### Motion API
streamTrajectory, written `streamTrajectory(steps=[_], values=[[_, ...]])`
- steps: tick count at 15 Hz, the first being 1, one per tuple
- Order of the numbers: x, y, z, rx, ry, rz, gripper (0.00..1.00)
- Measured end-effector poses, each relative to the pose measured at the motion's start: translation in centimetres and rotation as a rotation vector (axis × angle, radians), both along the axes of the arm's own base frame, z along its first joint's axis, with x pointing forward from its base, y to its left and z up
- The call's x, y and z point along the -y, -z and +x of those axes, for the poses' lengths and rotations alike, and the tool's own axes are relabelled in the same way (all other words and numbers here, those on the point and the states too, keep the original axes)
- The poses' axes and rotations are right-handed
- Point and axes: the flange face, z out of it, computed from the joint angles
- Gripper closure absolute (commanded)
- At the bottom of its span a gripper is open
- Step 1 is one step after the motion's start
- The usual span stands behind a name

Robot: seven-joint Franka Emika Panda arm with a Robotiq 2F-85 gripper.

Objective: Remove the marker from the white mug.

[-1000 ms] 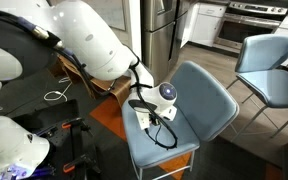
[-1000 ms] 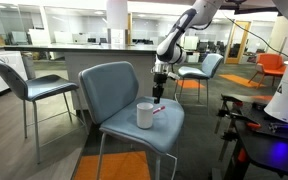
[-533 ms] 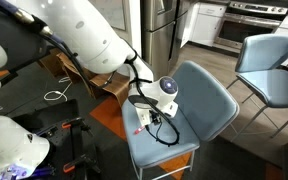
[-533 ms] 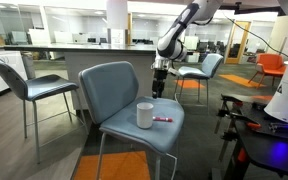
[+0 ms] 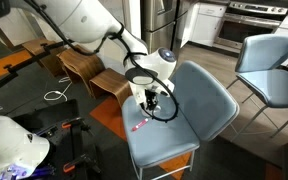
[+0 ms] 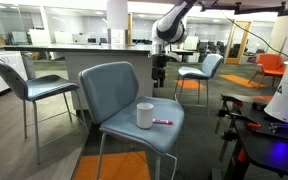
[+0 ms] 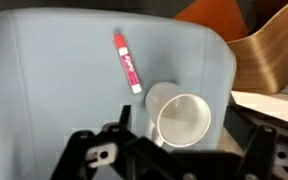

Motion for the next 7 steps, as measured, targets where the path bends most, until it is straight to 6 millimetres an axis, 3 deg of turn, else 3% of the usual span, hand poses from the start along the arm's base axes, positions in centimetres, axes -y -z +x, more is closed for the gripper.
streamTrajectory(steps=[3,7], values=[[-1.3,-2.4,-0.3,-0.038,-0.031,-0.014,0.0],[-2.3,-3.5,-0.4,-0.043,-0.073,-0.033,0.0]])
